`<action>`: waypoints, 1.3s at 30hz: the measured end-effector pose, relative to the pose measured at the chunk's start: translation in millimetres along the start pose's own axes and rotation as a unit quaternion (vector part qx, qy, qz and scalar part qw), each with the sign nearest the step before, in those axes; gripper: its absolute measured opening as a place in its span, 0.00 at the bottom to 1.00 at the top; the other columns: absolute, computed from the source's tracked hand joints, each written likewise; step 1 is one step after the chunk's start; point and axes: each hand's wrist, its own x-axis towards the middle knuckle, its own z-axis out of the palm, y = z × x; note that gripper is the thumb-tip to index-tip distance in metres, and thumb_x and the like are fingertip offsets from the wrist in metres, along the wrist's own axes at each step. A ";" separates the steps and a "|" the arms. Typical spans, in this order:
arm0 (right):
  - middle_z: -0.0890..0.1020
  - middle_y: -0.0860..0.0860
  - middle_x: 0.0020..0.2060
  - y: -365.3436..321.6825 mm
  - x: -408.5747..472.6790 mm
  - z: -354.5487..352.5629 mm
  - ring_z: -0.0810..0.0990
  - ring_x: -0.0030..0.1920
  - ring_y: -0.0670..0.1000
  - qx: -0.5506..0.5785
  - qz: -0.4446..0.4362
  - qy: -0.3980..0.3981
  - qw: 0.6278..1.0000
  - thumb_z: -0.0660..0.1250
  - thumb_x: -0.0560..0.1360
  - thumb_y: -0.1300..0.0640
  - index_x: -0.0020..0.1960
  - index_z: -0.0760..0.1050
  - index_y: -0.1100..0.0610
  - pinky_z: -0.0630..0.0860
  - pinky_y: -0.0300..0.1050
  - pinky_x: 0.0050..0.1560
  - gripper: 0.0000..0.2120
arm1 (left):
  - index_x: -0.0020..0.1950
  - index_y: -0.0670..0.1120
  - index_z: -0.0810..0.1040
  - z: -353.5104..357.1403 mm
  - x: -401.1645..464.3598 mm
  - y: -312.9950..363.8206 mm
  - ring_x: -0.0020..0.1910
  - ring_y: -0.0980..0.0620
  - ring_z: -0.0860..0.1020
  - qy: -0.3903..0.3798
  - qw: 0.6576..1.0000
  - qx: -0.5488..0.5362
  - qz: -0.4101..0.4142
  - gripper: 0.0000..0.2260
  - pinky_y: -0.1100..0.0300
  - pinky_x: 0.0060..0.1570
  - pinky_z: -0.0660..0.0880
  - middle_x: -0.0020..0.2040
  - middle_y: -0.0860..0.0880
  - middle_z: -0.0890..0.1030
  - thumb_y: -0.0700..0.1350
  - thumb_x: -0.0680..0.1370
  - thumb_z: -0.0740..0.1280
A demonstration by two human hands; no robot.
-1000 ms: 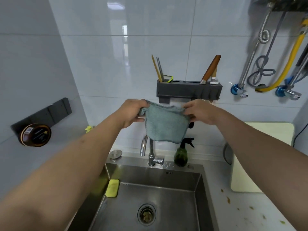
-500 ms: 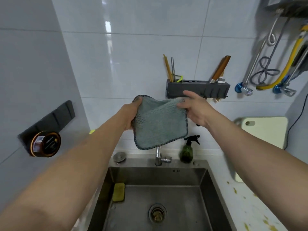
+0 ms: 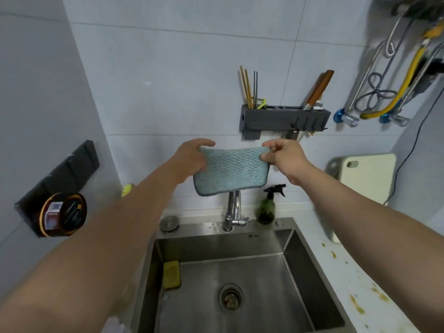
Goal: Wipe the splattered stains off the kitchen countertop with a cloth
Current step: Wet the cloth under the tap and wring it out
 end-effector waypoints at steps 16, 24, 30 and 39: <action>0.72 0.51 0.27 -25.0 -30.6 53.7 0.72 0.30 0.53 -0.142 0.025 0.095 0.985 0.65 0.78 0.55 0.32 0.67 0.56 0.70 0.46 0.30 0.17 | 0.55 0.36 0.83 16.1 -1.0 1.1 0.47 0.40 0.86 -0.032 0.979 -0.163 -0.117 0.11 0.42 0.41 0.84 0.54 0.38 0.85 0.43 0.78 0.73; 0.84 0.57 0.39 -38.0 -41.4 77.9 0.81 0.38 0.56 0.078 0.022 -0.044 0.996 0.62 0.76 0.64 0.47 0.81 0.63 0.79 0.47 0.34 0.09 | 0.57 0.33 0.79 25.2 0.9 6.1 0.53 0.38 0.84 -0.066 0.953 -0.283 -0.091 0.09 0.42 0.53 0.82 0.54 0.36 0.83 0.36 0.79 0.70; 0.86 0.53 0.49 -16.6 -38.4 75.0 0.86 0.49 0.53 0.033 0.071 -0.168 0.983 0.74 0.74 0.51 0.57 0.79 0.56 0.80 0.49 0.46 0.14 | 0.54 0.34 0.76 24.0 2.3 9.7 0.50 0.39 0.85 -0.124 0.916 -0.374 -0.072 0.09 0.48 0.47 0.83 0.53 0.34 0.82 0.27 0.75 0.63; 0.86 0.57 0.44 -14.0 -37.0 56.4 0.84 0.43 0.54 0.028 0.097 -0.194 0.976 0.75 0.67 0.68 0.52 0.83 0.60 0.78 0.43 0.36 0.14 | 0.65 0.48 0.79 13.7 7.8 -1.5 0.62 0.40 0.80 -0.249 0.959 -0.122 -0.064 0.24 0.45 0.58 0.82 0.65 0.40 0.78 0.33 0.71 0.73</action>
